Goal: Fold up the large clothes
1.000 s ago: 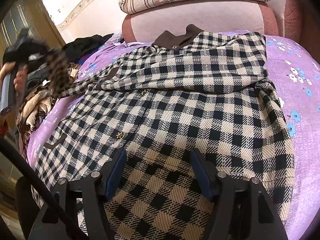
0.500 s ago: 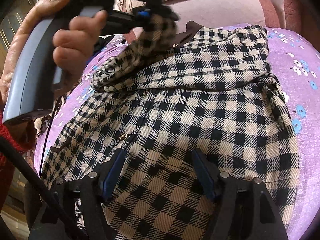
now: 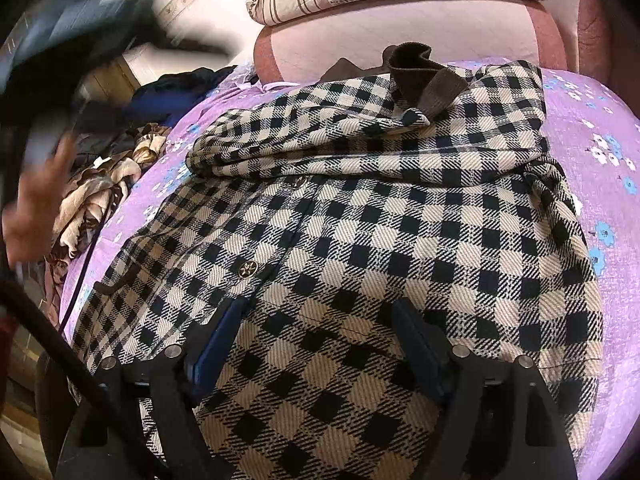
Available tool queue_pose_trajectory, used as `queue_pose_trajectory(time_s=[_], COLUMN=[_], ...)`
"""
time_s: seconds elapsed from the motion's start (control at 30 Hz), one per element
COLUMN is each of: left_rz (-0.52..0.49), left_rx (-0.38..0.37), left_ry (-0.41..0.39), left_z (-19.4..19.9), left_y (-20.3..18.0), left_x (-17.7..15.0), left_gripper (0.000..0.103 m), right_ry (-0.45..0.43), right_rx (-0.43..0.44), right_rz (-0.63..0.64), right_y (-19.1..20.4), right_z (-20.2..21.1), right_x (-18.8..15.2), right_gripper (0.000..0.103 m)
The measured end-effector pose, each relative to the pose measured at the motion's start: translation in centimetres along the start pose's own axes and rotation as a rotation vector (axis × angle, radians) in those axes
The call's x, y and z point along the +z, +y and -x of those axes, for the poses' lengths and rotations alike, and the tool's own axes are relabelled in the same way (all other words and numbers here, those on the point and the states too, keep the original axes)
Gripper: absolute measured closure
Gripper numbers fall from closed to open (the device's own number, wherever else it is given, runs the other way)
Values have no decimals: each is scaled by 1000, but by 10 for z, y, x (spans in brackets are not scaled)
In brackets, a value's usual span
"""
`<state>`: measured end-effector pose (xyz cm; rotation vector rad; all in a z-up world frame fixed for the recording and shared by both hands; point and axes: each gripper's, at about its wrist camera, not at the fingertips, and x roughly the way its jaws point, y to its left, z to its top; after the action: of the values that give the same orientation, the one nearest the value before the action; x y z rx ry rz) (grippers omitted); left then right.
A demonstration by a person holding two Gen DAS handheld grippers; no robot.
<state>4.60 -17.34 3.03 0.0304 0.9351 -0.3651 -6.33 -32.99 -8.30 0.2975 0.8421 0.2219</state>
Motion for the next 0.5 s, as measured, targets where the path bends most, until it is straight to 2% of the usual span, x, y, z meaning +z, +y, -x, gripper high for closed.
queue_pose_trajectory(time_s=[0.07, 0.2, 0.27, 0.4, 0.5], left_rz=[8, 28, 39, 87, 131], left_rx=[80, 151, 171, 172, 150], left_ry=[-17, -10, -16, -59, -75], left_z=[4, 1, -2, -2, -1], left_y=[19, 50, 62, 82, 93], left_x=[-29, -70, -83, -98, -102], left_gripper=[28, 28, 28, 28, 28], right_ry=[-5, -5, -40, -129, -129], right_rx=[3, -30, -56, -66, -94], right_rz=[-1, -17, -29, -18, -1], right_y=[-2, -5, -4, 8, 14], right_z=[1, 13, 29, 53, 35], right_x=[-1, 1, 12, 59, 100], right_gripper=[21, 27, 31, 31, 32])
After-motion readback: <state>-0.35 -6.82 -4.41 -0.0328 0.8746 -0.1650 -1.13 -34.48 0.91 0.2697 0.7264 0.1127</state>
